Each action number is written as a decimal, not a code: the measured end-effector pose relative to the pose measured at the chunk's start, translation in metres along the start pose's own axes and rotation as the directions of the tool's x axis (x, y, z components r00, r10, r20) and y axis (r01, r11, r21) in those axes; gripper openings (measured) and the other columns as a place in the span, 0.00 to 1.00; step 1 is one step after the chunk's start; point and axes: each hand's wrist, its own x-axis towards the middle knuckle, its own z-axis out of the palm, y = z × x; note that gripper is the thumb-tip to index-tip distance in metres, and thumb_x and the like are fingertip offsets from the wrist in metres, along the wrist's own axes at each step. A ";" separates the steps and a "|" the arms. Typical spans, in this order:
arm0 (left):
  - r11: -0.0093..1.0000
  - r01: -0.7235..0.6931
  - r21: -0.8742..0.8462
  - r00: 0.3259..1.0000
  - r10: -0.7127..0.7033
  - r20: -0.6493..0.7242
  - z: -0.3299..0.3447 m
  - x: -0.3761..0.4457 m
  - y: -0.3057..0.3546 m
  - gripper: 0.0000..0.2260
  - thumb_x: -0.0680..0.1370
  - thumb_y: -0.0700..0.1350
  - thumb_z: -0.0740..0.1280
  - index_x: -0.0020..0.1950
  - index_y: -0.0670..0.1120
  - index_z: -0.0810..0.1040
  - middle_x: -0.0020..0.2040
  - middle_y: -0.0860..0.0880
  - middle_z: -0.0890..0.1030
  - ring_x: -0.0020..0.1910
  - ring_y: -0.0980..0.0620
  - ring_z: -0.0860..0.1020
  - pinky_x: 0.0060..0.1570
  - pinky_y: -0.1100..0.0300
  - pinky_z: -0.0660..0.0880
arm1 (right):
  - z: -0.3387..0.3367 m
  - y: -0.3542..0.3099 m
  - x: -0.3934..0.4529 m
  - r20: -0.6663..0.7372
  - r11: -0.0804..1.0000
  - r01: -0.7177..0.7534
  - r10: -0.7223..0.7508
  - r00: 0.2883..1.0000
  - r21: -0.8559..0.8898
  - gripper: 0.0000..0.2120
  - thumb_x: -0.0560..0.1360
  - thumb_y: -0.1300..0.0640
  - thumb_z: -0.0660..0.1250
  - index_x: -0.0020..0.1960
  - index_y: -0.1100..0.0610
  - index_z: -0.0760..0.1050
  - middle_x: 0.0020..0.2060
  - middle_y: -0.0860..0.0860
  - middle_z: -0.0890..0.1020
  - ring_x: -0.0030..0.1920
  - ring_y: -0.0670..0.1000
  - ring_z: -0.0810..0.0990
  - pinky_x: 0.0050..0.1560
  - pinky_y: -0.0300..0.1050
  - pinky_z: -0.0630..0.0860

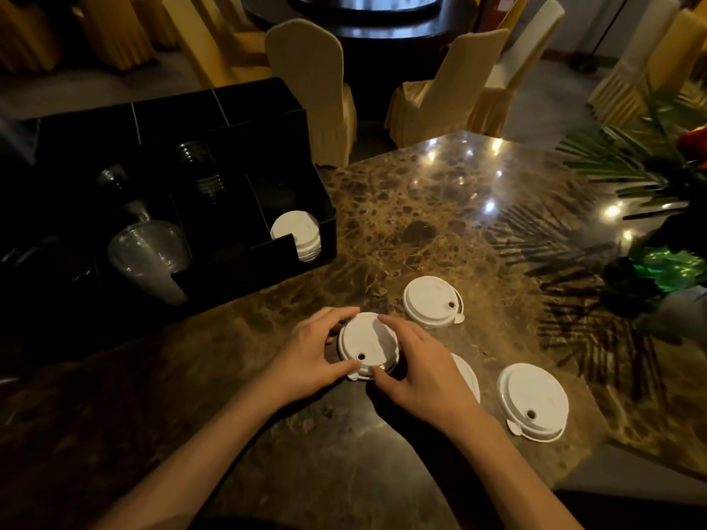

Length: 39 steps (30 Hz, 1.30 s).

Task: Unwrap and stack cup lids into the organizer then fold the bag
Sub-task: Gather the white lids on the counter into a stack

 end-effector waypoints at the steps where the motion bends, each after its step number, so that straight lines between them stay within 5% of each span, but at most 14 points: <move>1: 1.000 0.000 -0.007 1.000 0.000 -0.004 0.000 0.000 0.000 0.35 0.69 0.46 0.80 0.74 0.52 0.72 0.66 0.55 0.76 0.62 0.61 0.76 0.58 0.72 0.73 | -0.001 0.000 0.001 -0.002 1.000 0.003 -0.002 1.000 0.007 0.35 0.70 0.40 0.70 0.75 0.47 0.68 0.69 0.46 0.77 0.67 0.48 0.76 0.64 0.45 0.76; 6: 0.999 -0.025 -0.034 0.999 0.024 -0.033 -0.003 -0.001 0.007 0.35 0.68 0.45 0.81 0.73 0.53 0.73 0.66 0.53 0.78 0.62 0.60 0.77 0.62 0.65 0.75 | -0.010 -0.004 0.003 -0.031 0.998 0.017 -0.015 0.999 0.068 0.35 0.67 0.48 0.78 0.72 0.51 0.73 0.65 0.46 0.81 0.63 0.46 0.79 0.60 0.47 0.79; 12: 0.993 -0.106 -0.054 0.993 0.104 -0.051 -0.007 0.008 0.034 0.35 0.66 0.48 0.82 0.71 0.53 0.75 0.63 0.56 0.80 0.61 0.62 0.78 0.59 0.71 0.74 | -0.042 -0.002 -0.006 -0.108 0.994 0.002 0.010 0.994 0.108 0.35 0.65 0.54 0.82 0.71 0.53 0.76 0.64 0.44 0.81 0.62 0.40 0.77 0.57 0.28 0.73; 23: 0.977 -0.196 -0.081 0.980 0.198 0.014 0.034 0.016 0.079 0.35 0.69 0.49 0.81 0.74 0.52 0.73 0.67 0.50 0.79 0.63 0.56 0.77 0.64 0.59 0.77 | -0.091 0.023 -0.051 -0.117 0.992 -0.058 0.071 0.991 0.111 0.37 0.66 0.49 0.80 0.73 0.47 0.72 0.66 0.39 0.78 0.62 0.38 0.78 0.55 0.33 0.78; 27: 0.977 -0.186 -0.102 0.979 0.194 0.070 0.049 0.008 0.077 0.35 0.68 0.49 0.81 0.73 0.52 0.74 0.63 0.52 0.81 0.61 0.58 0.79 0.61 0.61 0.78 | -0.089 0.029 -0.068 -0.083 0.988 -0.079 0.090 0.992 0.134 0.37 0.66 0.45 0.78 0.72 0.44 0.71 0.62 0.31 0.76 0.62 0.32 0.75 0.56 0.25 0.72; 34: 0.991 -0.105 -0.078 0.990 0.112 0.087 0.067 -0.008 0.060 0.34 0.68 0.50 0.81 0.72 0.54 0.75 0.60 0.52 0.81 0.60 0.60 0.79 0.62 0.69 0.74 | -0.071 0.038 -0.079 -0.032 0.990 -0.110 0.114 0.993 0.093 0.38 0.66 0.41 0.76 0.74 0.44 0.70 0.63 0.40 0.79 0.61 0.39 0.77 0.60 0.42 0.78; 39: 0.995 -0.087 -0.041 0.992 0.090 0.089 0.074 -0.011 0.059 0.33 0.68 0.50 0.81 0.72 0.54 0.75 0.60 0.57 0.78 0.61 0.58 0.77 0.62 0.65 0.75 | -0.067 0.044 -0.080 -0.018 0.991 -0.106 0.108 0.994 0.083 0.38 0.66 0.43 0.75 0.74 0.45 0.69 0.64 0.40 0.78 0.60 0.39 0.76 0.61 0.44 0.78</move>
